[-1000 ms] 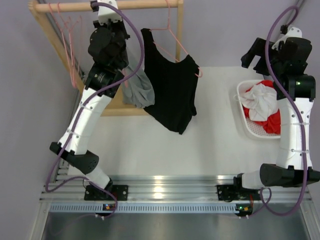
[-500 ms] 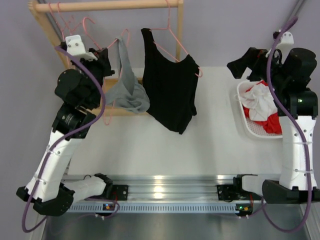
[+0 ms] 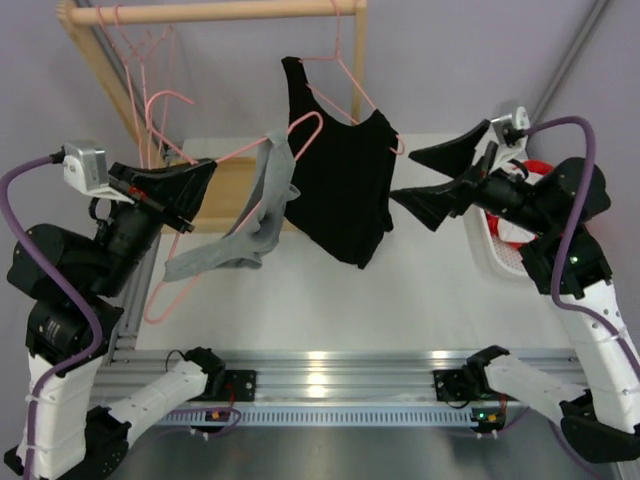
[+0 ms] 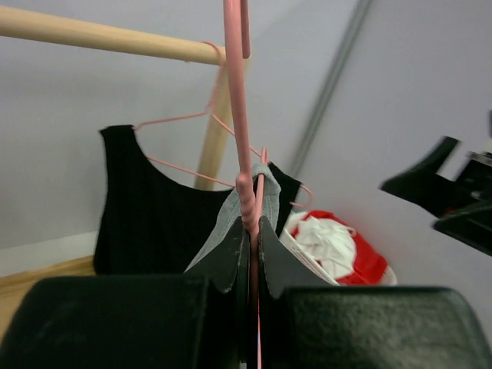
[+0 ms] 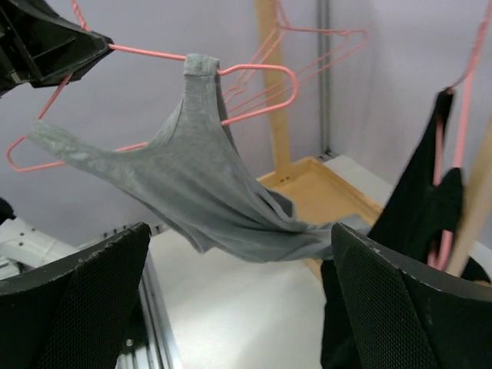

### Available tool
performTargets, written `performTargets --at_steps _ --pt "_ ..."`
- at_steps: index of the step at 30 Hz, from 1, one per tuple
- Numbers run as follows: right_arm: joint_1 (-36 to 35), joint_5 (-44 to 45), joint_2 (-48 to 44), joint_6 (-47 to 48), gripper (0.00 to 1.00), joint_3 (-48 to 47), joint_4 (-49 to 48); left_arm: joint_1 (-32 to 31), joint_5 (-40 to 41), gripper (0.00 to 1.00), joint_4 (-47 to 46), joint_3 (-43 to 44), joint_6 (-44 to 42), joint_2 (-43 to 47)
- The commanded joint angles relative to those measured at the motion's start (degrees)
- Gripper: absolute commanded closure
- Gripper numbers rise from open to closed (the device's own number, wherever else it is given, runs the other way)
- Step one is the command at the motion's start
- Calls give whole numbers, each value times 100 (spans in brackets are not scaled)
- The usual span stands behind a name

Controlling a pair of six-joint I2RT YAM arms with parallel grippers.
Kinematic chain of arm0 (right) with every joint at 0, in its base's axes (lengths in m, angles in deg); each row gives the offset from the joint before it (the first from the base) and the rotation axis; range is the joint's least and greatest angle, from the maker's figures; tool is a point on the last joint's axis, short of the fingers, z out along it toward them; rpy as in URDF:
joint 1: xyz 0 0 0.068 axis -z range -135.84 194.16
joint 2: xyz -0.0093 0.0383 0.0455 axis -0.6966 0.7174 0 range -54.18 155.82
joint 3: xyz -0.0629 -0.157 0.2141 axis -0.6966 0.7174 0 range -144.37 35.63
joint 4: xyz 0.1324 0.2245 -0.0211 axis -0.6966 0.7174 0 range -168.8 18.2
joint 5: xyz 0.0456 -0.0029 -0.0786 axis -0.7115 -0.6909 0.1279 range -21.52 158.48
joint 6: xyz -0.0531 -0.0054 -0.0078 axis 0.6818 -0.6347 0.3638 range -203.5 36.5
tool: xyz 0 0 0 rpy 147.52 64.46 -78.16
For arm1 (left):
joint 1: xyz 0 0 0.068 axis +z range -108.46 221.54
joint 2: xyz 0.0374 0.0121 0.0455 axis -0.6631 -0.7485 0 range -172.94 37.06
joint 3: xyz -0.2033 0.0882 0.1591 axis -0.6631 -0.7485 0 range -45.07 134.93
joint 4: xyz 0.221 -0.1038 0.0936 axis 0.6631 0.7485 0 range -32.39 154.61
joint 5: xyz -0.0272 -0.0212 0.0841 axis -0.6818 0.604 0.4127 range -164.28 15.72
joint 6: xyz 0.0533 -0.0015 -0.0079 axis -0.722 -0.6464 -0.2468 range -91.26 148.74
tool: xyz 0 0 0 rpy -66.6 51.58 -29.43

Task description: Remove the tank top from the hanger

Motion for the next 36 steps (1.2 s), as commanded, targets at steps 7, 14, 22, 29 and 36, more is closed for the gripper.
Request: performTargets --at_steps 7,14,22,29,36 --pt "-1971 298 318 613 1 1022 -2006 -4 -1976 100 -1 783 724 -77" --pt "-2254 457 397 263 0 1813 -3640 -4 -2117 100 -1 986 777 -41" --pt "-2508 202 810 -405 1 2252 -5676 -4 -2090 100 8 942 777 -59" --pt "-2772 -70 1259 -740 8 1989 -6058 -13 -1941 100 -1 801 716 -33" --pt "-2957 -123 1338 -906 47 1893 -6138 -4 -1730 100 8 643 628 29"
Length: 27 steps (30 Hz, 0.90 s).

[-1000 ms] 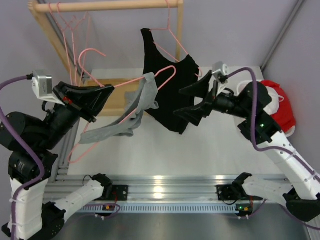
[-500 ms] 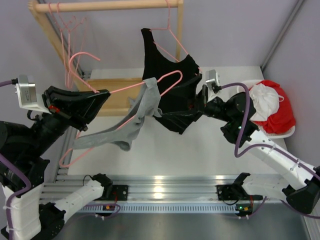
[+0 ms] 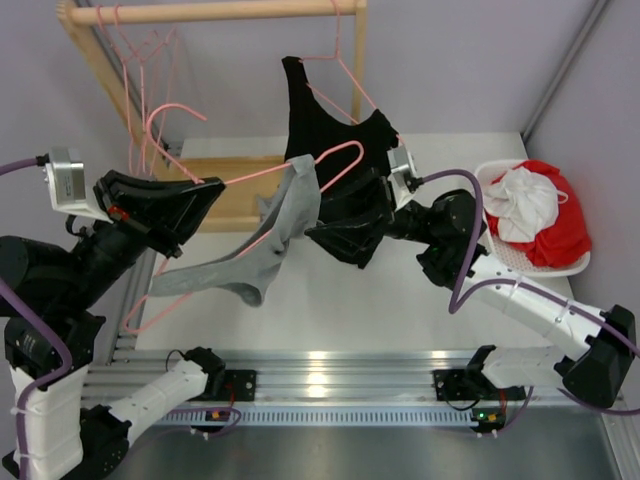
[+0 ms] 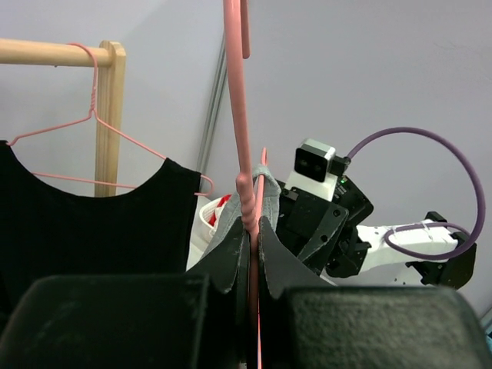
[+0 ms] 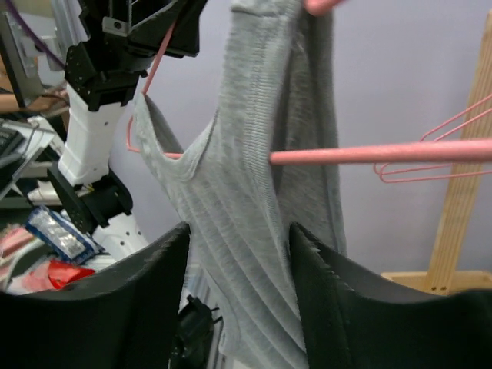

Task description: Remove the tank top from the hanger

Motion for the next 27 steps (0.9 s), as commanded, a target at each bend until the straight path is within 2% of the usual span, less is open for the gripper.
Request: performTargets --at_steps 1,3,4,15,17,18,22,27 --pt "-122 -158 -52 -135 60 -293 -638 -13 147 100 -254 -65 -30 70" --pt "-122 -132 -131 -101 79 -311 -429 -4 174 100 -245 -179 -48 88" --pt "-113 -27 -175 -57 99 -363 -262 -4 191 100 -245 -214 -83 88" --pt "-113 1264 -1238 892 100 -407 1663 -13 297 100 -211 -751 -329 290" --pt "-113 1914 -1422 1103 100 -469 2075 -4 201 100 -158 -742 -390 308" --pt "-104 2447 -1476 1165 100 -486 2199 -13 139 100 -114 -725 -399 316" --pt "-113 3477 -1652 1543 100 -644 2727 -4 -379 100 -87 -725 -461 387" --pt "-96 4270 -1713 1851 100 -820 3167 -4 -1152 100 -96 -637 -566 527"
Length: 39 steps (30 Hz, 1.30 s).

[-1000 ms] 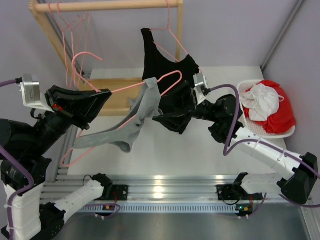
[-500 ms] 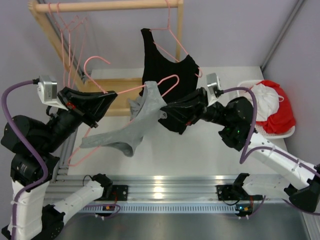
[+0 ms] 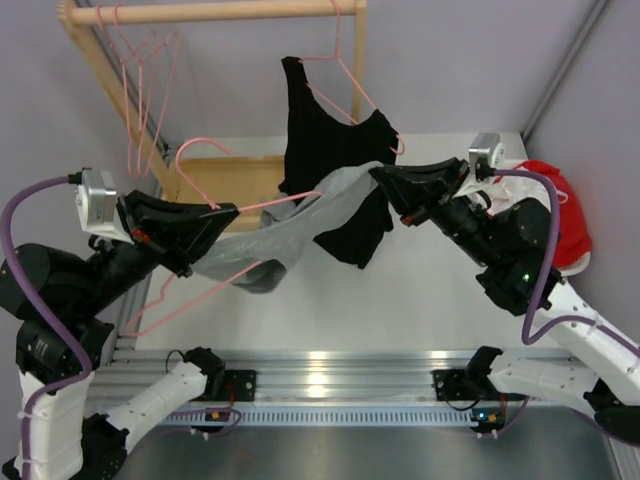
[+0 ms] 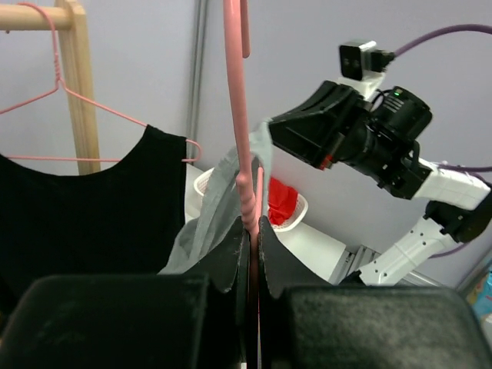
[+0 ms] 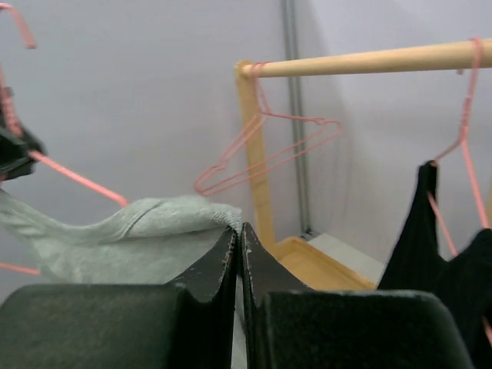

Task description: Remove the tank top from the hanger

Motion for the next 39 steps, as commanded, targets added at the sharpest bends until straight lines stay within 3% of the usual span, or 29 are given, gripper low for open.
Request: performTargets --at_steps 1,9,16,20,26,29,30,32,33,39 --pt "-65 1230 -124 402 100 -327 559 -4 -685 100 -111 124 -190 184" --pt "-39 1603 -678 543 100 271 595 -13 -36 100 -111 282 -358 273" --pt "-74 -154 -661 358 100 781 402 -4 1061 100 -129 449 -340 -17" --pt "-336 -1025 -47 244 100 825 192 -4 889 100 -129 607 -217 -350" --pt "-1066 -850 577 534 98 1141 -932 -13 458 100 -129 1231 11 -887" --pt "-1128 -1008 981 438 85 1255 -1589 -4 395 100 -129 1600 99 -1081" --pt "-1137 -1130 1079 394 58 1325 -1758 -13 378 100 -129 1705 125 -1194" --pt "-1155 -1219 1385 271 15 1404 -2284 -4 404 100 -129 1969 152 -1309" --pt "-1164 -1219 1474 227 1 1483 -2453 -4 430 100 -129 2057 196 -1414" --pt "-1348 -1403 2230 112 1 1862 -4095 -4 448 100 -129 2794 407 -1722"
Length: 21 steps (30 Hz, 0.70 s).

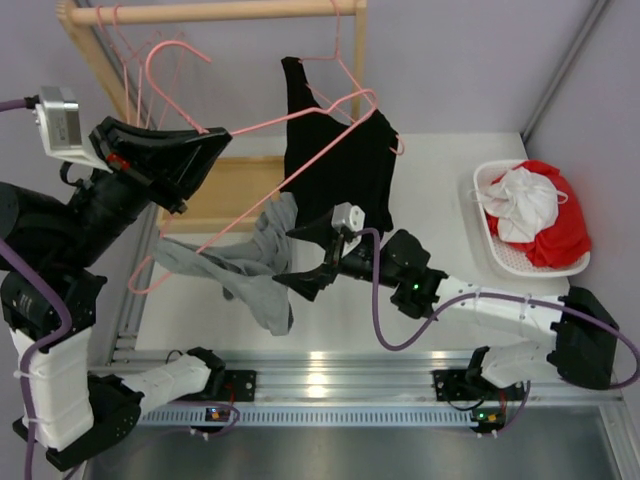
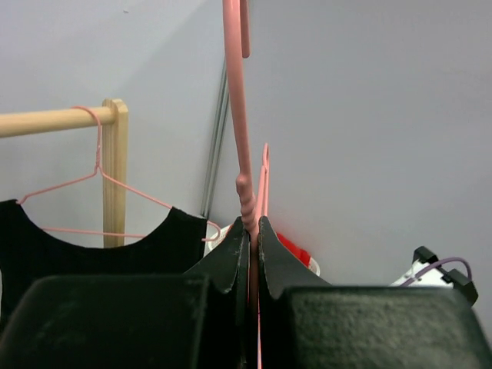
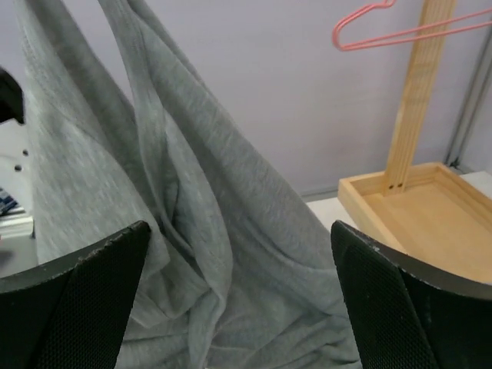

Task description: Remove the tank top from the hanger

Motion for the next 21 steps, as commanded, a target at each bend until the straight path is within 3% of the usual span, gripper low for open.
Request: performTargets --at_steps 1,6,15,21 --pt "-231 -374 451 -159 1 185 -1863 -13 6 100 -282 488 241 -123" --pt "-416 -832 1076 -396 1 142 -3015 -13 174 100 -282 848 294 -325" --pt "-732 -902 1990 -493 1 -534 -3351 -4 209 100 -352 1024 540 -554" --pt "-785 -1025 2789 -388 1 -1352 -3017 -4 121 100 -457 1033 698 -519"
